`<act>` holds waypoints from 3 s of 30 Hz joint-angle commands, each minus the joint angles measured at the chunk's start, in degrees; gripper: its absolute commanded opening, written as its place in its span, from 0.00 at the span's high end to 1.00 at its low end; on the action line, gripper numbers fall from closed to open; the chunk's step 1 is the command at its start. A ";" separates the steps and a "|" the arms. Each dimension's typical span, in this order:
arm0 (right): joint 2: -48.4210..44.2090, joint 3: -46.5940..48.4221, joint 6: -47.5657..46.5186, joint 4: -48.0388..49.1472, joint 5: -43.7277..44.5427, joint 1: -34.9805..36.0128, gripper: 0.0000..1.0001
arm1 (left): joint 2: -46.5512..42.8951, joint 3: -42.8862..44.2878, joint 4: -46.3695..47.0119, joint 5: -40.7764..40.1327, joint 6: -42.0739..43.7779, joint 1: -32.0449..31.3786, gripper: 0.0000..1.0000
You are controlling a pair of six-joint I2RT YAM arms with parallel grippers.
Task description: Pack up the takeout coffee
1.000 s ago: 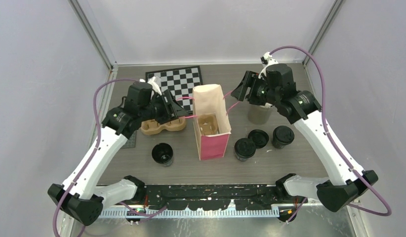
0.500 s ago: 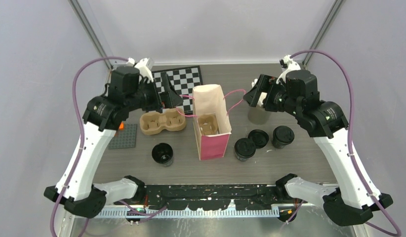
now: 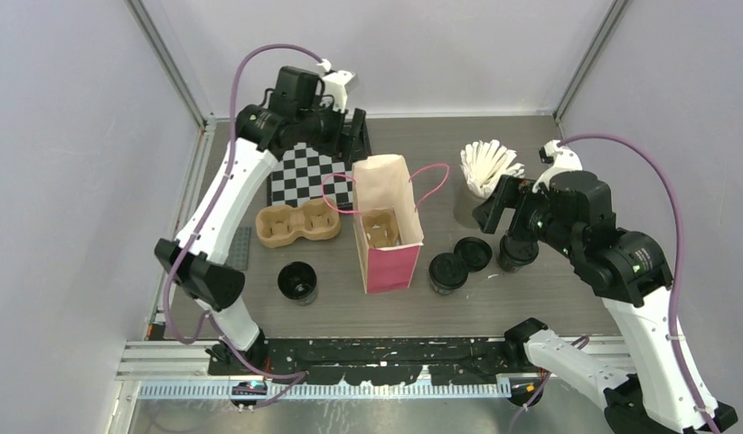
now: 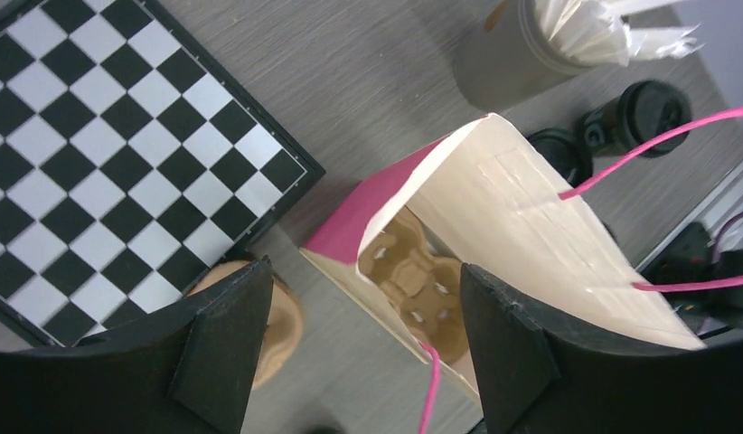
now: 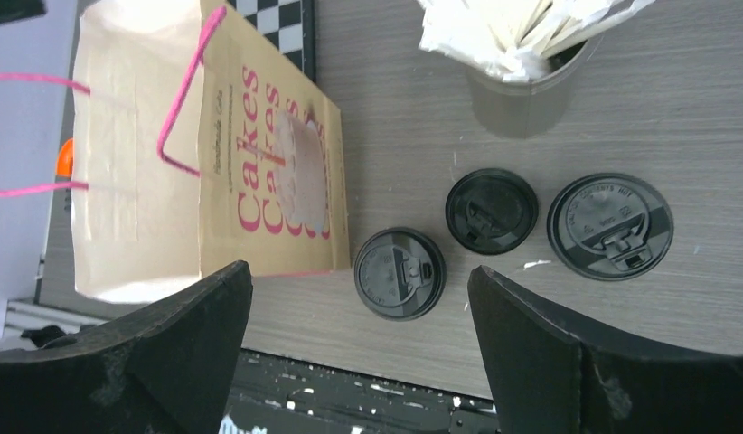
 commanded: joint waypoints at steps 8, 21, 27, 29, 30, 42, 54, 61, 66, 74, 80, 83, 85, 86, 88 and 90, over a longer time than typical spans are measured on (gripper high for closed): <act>-8.35 -12.57 3.50 -0.95 -4.42 -0.01 0.05 | 9.28 5.96 1.18 6.72 14.32 -2.91 0.26; -4.33 -25.41 3.71 8.63 -4.47 0.01 0.04 | 3.63 0.58 -1.92 2.63 5.62 -3.18 0.78; -7.40 -35.47 -1.27 24.07 -4.16 0.07 0.06 | -2.56 -9.11 3.78 0.09 -2.70 -3.18 0.82; -6.86 -36.31 -3.14 24.85 -4.41 0.46 0.06 | -2.73 -9.69 4.17 0.34 -4.10 -3.18 0.78; -7.06 -36.95 -3.95 25.26 -4.35 1.02 0.06 | -2.57 -9.58 4.09 0.74 -4.58 -3.16 0.77; -11.02 -36.56 -19.48 27.72 -2.65 3.54 0.06 | -2.40 -7.46 2.92 0.03 -7.57 -3.18 0.28; -16.64 -39.57 -47.28 18.56 -23.03 3.55 0.00 | -6.64 -12.44 3.38 -2.68 -10.99 -3.18 0.00; -9.76 -38.72 -47.39 20.83 -26.68 3.51 0.00 | -8.44 -13.44 2.82 -2.91 -11.31 -3.18 0.00; -4.67 -37.27 -49.59 18.36 -25.14 3.58 0.00 | -9.50 -14.11 1.89 -3.16 -10.88 -3.18 0.00; -3.03 -37.65 -50.96 20.03 -23.29 3.57 0.00 | -12.69 -17.87 1.89 -4.71 -10.70 -3.18 0.00; -1.72 -37.61 -50.94 20.58 -23.04 3.58 0.00 | -13.38 -19.13 1.02 -5.46 -10.17 -3.18 0.00; -1.65 -37.76 -50.43 21.47 -20.60 3.55 0.01 | -13.46 -18.16 -0.01 -6.48 -9.50 -3.17 0.00; -1.57 -37.61 -50.58 21.85 -19.55 3.58 0.00 | -13.44 -17.81 -0.15 -6.80 -9.25 -3.13 0.00; -1.53 -37.53 -50.79 22.01 -19.42 3.58 0.00 | -13.45 -17.74 -0.16 -6.76 -9.20 -3.13 0.00; -1.27 -37.30 -50.80 22.38 -18.91 3.60 0.00 | -13.33 -17.67 -0.26 -6.78 -9.24 -3.18 0.00; -1.03 -37.25 -50.85 22.64 -18.89 3.67 0.00 | -13.32 -17.78 -0.33 -6.77 -9.28 -3.18 0.00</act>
